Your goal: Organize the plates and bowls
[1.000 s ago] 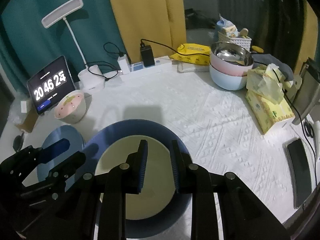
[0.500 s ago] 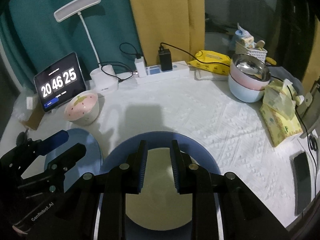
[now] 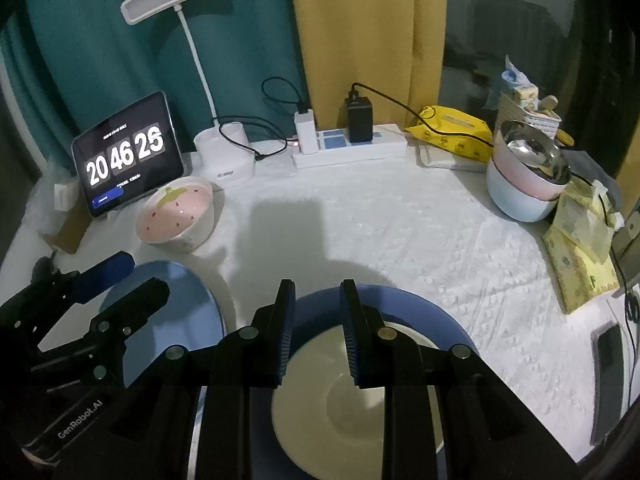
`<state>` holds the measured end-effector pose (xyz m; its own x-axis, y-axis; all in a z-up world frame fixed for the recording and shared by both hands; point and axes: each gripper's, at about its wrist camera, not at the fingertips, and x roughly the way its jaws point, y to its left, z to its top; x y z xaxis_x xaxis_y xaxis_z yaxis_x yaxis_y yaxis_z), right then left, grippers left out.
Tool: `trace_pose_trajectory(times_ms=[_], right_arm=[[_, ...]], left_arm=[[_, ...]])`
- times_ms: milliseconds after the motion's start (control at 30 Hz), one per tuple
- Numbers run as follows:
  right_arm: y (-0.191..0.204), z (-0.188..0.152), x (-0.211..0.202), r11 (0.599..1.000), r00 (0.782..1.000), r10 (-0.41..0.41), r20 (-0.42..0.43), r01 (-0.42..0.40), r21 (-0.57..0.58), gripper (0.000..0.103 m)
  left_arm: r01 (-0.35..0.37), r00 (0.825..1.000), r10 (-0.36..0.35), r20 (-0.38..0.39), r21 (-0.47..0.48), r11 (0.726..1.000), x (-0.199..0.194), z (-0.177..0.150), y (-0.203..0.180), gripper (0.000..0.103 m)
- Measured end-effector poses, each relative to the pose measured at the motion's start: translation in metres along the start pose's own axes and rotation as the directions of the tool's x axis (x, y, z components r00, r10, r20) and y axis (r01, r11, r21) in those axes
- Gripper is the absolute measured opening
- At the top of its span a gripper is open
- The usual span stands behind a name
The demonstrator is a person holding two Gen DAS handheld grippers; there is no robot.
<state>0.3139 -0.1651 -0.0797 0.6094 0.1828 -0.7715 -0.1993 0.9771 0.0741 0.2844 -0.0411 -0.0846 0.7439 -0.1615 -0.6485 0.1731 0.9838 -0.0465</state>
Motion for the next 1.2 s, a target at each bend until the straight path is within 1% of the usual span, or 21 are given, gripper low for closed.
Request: trace_pose_trajectory(times_ms=[567, 900, 1200], right_arm=[[0.038, 0.023, 0.025, 0.998, 1.0, 0.022, -0.021, -0.023, -0.052, 0.024], [0.056, 0.038, 0.038, 0.997, 0.999, 0.033, -0.033, -0.036, -0.071, 0.024], [0.077, 0.056, 0.058, 0.995, 0.998, 0.036, -0.056, -0.041, -0.086, 0.024]], left_arm=[[-0.041, 0.999, 0.042, 0.006, -0.039, 0.998, 0.008, 0.009, 0.046, 0.045], [-0.075, 0.997, 0.075, 0.005, -0.079, 0.994, 0.014, 0.014, 0.077, 0.045], [-0.101, 0.995, 0.101, -0.011, -0.123, 0.987, 0.029, 0.015, 0.112, 0.045]])
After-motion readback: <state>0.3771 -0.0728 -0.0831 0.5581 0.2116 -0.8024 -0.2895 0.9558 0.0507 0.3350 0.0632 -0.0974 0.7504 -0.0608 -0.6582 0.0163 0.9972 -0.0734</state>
